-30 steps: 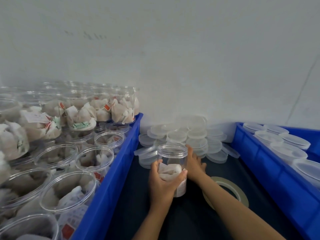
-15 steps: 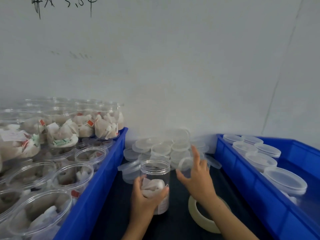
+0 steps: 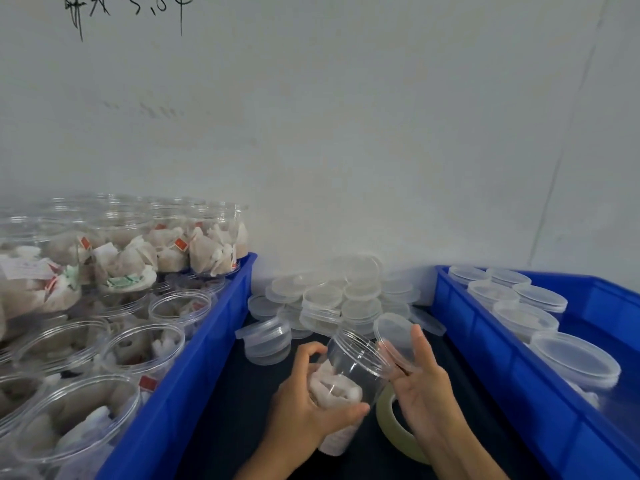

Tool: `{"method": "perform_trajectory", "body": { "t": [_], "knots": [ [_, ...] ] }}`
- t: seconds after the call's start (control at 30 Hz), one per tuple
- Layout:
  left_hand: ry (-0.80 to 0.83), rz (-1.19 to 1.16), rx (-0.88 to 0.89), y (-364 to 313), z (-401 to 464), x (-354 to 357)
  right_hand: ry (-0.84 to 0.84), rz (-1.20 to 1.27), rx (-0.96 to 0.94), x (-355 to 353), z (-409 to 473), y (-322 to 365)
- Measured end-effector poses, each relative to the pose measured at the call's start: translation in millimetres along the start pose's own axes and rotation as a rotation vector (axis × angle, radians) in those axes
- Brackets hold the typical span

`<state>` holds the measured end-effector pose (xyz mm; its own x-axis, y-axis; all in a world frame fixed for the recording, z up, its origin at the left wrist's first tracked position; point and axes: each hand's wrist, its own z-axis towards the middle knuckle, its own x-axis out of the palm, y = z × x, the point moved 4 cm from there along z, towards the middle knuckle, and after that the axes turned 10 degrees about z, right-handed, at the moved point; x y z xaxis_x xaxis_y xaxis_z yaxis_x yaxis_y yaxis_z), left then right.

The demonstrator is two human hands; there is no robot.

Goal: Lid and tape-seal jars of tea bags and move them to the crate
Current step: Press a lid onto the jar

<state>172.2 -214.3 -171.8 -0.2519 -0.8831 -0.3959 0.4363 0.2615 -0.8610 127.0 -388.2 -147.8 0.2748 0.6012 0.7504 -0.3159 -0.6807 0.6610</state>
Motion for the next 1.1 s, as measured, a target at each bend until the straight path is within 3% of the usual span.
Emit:
{"method": "perform_trajectory", "body": {
  "t": [0.2,0.53,0.8,1.1],
  "knots": [
    [0.031,-0.005,0.055,-7,-4,-2,0.113,-0.170,-0.066,11,-12,-14],
    [0.026,-0.112,-0.006,-9,-7,-4,0.346,-0.161,-0.022,15,-16,-14],
    [0.152,-0.225,-0.096,-9,-4,-5,0.470,-0.210,-0.019,18,-15,-5],
    [0.388,-0.359,-0.233,-3,-4,-3,0.637,-0.162,0.119,16,-18,6]
  ]
}}
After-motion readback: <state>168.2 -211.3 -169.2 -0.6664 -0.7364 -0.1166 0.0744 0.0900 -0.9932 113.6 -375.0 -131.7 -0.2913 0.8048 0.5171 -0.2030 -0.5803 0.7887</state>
